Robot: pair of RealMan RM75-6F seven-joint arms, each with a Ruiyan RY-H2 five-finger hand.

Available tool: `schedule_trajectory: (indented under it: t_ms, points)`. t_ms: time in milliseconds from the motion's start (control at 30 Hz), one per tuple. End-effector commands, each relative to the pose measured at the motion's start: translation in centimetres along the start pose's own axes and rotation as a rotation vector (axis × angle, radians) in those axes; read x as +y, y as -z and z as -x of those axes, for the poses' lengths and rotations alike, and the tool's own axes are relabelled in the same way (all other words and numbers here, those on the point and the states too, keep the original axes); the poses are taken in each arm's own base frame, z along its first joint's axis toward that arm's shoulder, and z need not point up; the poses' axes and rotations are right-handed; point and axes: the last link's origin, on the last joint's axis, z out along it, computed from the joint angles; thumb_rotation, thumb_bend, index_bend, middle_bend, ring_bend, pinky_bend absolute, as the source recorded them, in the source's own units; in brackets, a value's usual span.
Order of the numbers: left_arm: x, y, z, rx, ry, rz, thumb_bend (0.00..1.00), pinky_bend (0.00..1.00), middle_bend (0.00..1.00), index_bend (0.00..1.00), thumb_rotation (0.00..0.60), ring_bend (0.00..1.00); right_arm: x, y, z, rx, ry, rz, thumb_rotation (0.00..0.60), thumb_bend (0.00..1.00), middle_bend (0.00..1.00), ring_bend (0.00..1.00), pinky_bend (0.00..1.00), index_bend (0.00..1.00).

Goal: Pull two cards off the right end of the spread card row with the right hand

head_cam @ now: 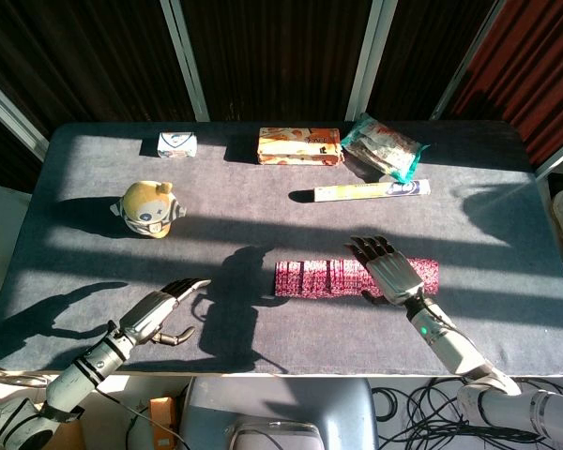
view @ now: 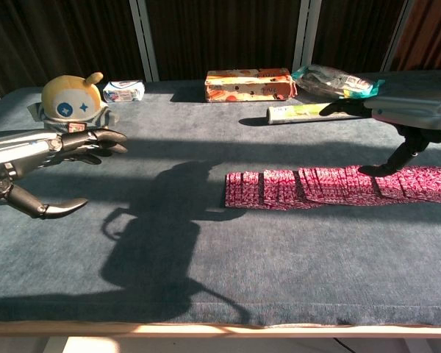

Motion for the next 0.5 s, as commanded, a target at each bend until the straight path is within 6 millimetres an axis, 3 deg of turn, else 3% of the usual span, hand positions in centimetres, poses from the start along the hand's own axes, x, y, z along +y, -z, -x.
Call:
schedule_trajectory:
  t_ms: [33, 233, 367, 433, 500]
  points:
    - [0.0, 0.1, 0.0, 0.016, -0.008, -0.008, 0.4, 0.11, 0.07, 0.0, 0.6, 0.06, -0.1, 0.1, 0.0, -0.002, 0.002, -0.003, 0.6, 0.26, 0.0, 0.0, 0.0, 0.0]
    - [-0.3, 1.5, -0.6, 0.047, -0.057, -0.024, 0.41, 0.1, 0.07, 0.0, 0.6, 0.06, 0.1, 0.3, -0.1, 0.009, 0.02, 0.001, 0.6, 0.26, 0.0, 0.0, 0.0, 0.0]
    - [-2.1, 5.3, -1.8, 0.135, -0.209, -0.109, 0.4, 0.09, 0.07, 0.0, 0.6, 0.06, 2.5, 2.1, -0.7, 0.035, 0.067, 0.058, 0.6, 0.26, 0.0, 0.0, 0.0, 0.0]
    - [-3.1, 7.6, -2.2, 0.194, -0.286, -0.165, 0.4, 0.08, 0.07, 0.0, 0.6, 0.06, 4.0, 3.3, -1.0, 0.048, 0.096, 0.094, 0.6, 0.26, 0.0, 0.0, 0.05, 0.0]
    - [-4.1, 10.4, -2.2, 0.262, -0.365, -0.231, 0.4, 0.08, 0.07, 0.0, 0.6, 0.06, 5.8, 4.9, -1.1, 0.061, 0.128, 0.138, 0.6, 0.26, 0.1, 0.07, 0.22, 0.0]
